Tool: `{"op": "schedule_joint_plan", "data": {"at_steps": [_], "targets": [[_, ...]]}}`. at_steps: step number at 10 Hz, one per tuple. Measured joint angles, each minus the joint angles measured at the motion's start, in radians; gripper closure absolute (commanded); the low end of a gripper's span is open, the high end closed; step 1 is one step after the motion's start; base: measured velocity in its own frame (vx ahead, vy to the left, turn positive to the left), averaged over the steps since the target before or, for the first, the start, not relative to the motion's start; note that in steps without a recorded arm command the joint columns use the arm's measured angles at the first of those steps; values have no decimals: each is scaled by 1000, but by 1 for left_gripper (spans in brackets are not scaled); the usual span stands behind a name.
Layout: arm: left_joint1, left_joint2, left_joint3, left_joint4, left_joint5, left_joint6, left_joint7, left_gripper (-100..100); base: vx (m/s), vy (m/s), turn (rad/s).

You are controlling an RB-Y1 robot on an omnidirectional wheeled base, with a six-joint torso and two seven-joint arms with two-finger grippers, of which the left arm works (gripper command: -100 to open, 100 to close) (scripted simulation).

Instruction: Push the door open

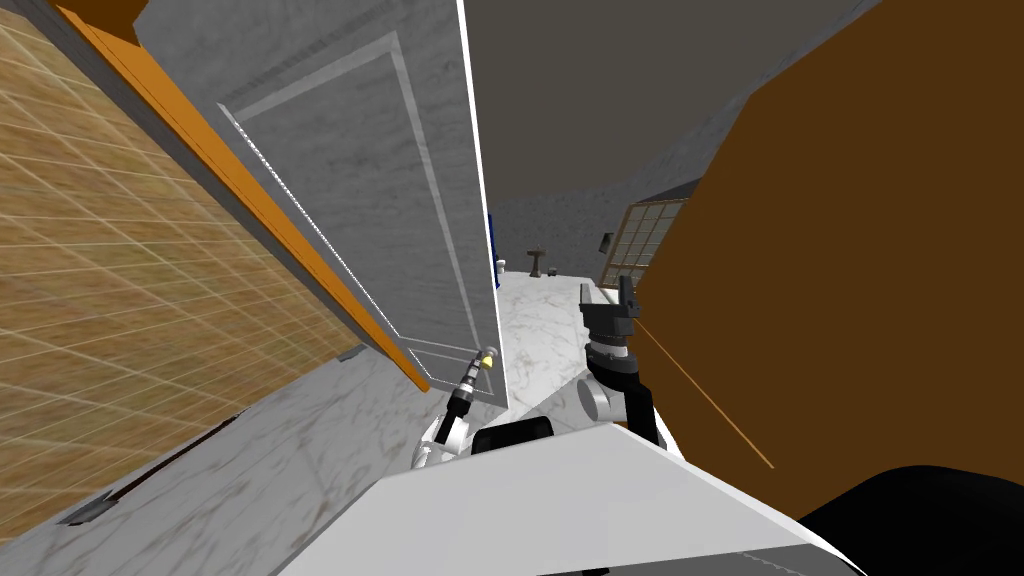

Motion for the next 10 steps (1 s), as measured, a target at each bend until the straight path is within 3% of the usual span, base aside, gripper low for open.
{"op": "schedule_joint_plan", "data": {"at_steps": [1, 4, 7, 10], "targets": [[-6, -2, 0, 11, 19, -3, 28, -100, 8, -27, 26], [-7, 18, 10, 26, -1, -21, -35, -100, -47, -41, 37], [22, 47, 15, -5, -31, -26, -118, -100, -50, -42, 32], [19, 65, 25, 20, -52, -49, -198, -100, -33, -39, 29]]}}
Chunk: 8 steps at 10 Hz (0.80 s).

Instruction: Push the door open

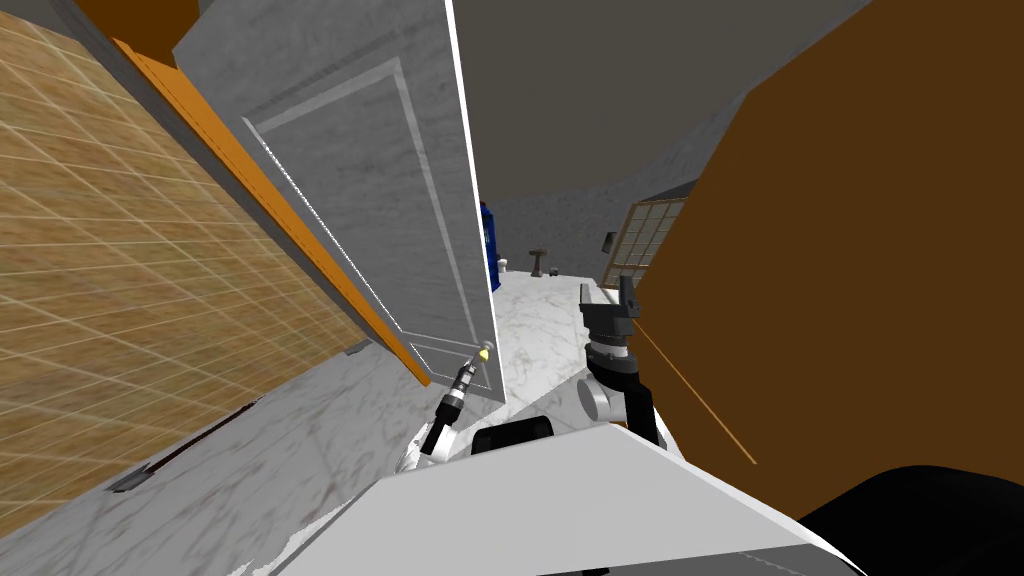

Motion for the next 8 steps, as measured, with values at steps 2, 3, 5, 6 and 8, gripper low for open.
{"op": "schedule_joint_plan", "data": {"at_steps": [2, 3, 5, 6, 8], "targets": [[5, 14, 4, -2, -13, -7, -49, -100, -41, -46, 41], [7, 25, 8, 1, -24, -13, -78, -100, -44, -37, 22], [17, 38, 12, -3, -38, -22, -129, -100, -35, -35, 24], [18, 41, 14, -2, -43, -25, -149, -100, -38, -35, 30], [20, 61, 21, 7, -62, -38, -204, -100, -47, -45, 37]]}}
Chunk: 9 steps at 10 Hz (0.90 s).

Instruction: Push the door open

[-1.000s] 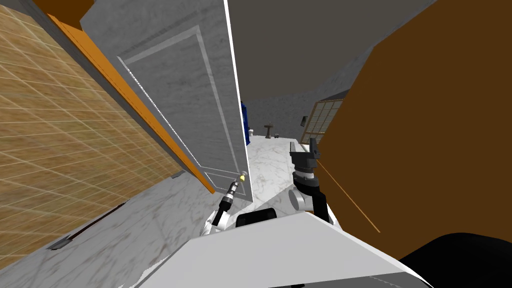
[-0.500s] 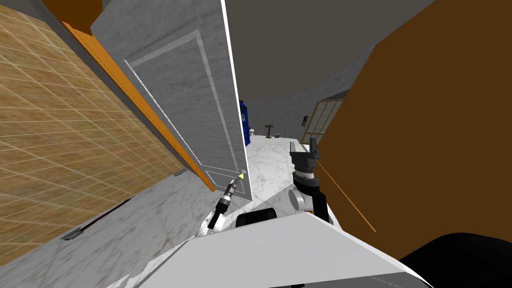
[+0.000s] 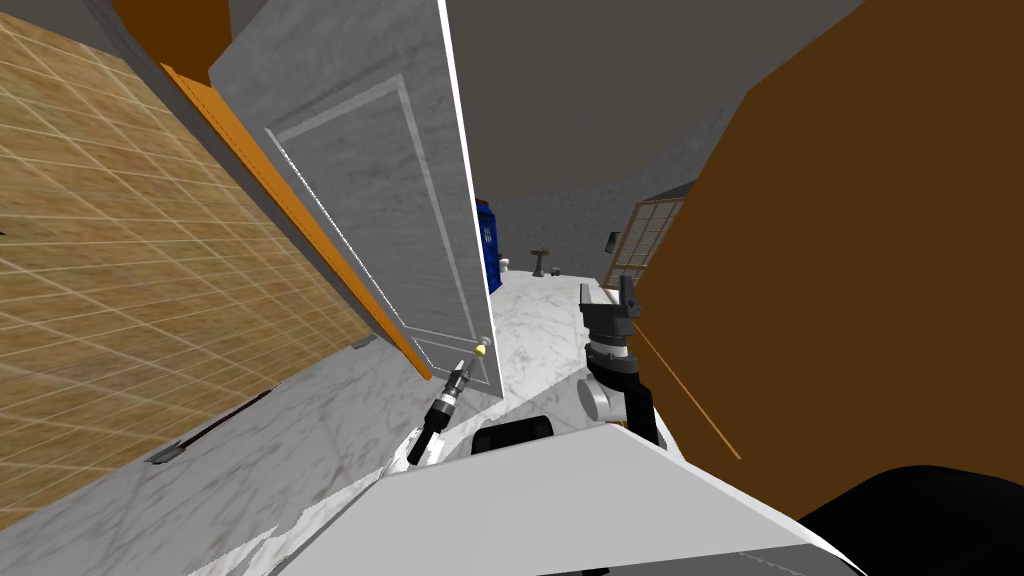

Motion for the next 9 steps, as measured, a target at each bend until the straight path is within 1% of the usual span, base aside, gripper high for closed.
{"op": "schedule_joint_plan", "data": {"at_steps": [2, 3, 4, 5, 7, 8, 9], "targets": [[10, 14, 4, -12, -15, -3, -49, -100, -36, -31, 25], [13, 17, 5, -14, -19, -5, -68, -100, -33, -32, 31], [15, 25, 8, -9, -27, -11, -94, -100, -48, -47, 51], [18, 36, 12, -7, -37, -20, -122, -100, -39, -31, 20], [24, 47, 16, -9, -51, -26, -171, -100, -47, -36, 35], [36, 59, 18, -26, -61, -26, -197, -100, -34, -42, 20], [37, 63, 20, -25, -66, -27, -219, -100, -30, -31, 23]]}}
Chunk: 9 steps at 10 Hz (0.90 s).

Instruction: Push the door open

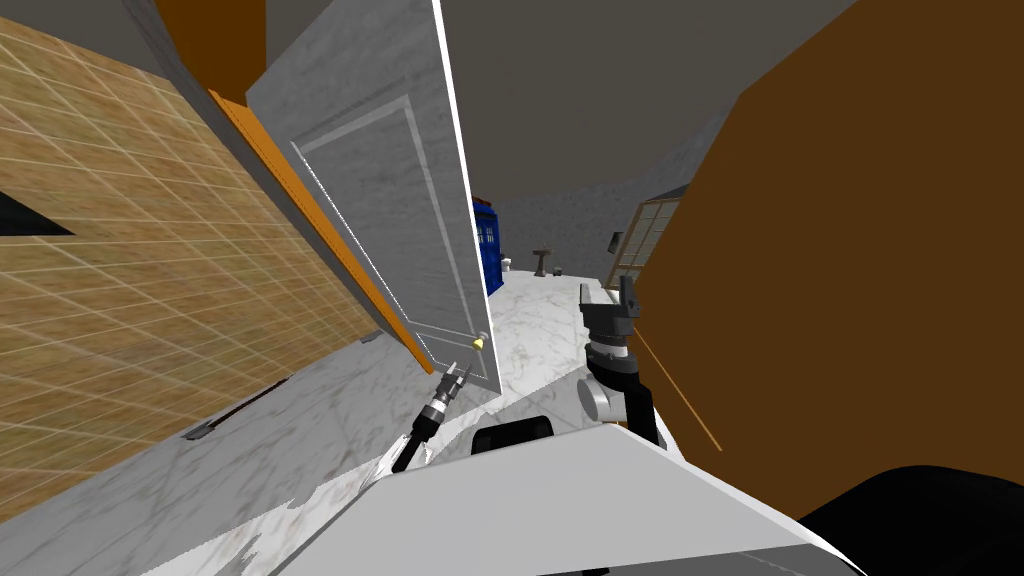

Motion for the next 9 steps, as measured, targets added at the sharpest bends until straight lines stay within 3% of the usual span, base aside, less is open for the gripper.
{"op": "schedule_joint_plan", "data": {"at_steps": [7, 9], "targets": [[11, 39, 15, 15, -43, -33, -153, -100, -29, -26, 22], [10, 38, 17, 13, -43, -30, -158, -100, 108, -40, -30]]}}
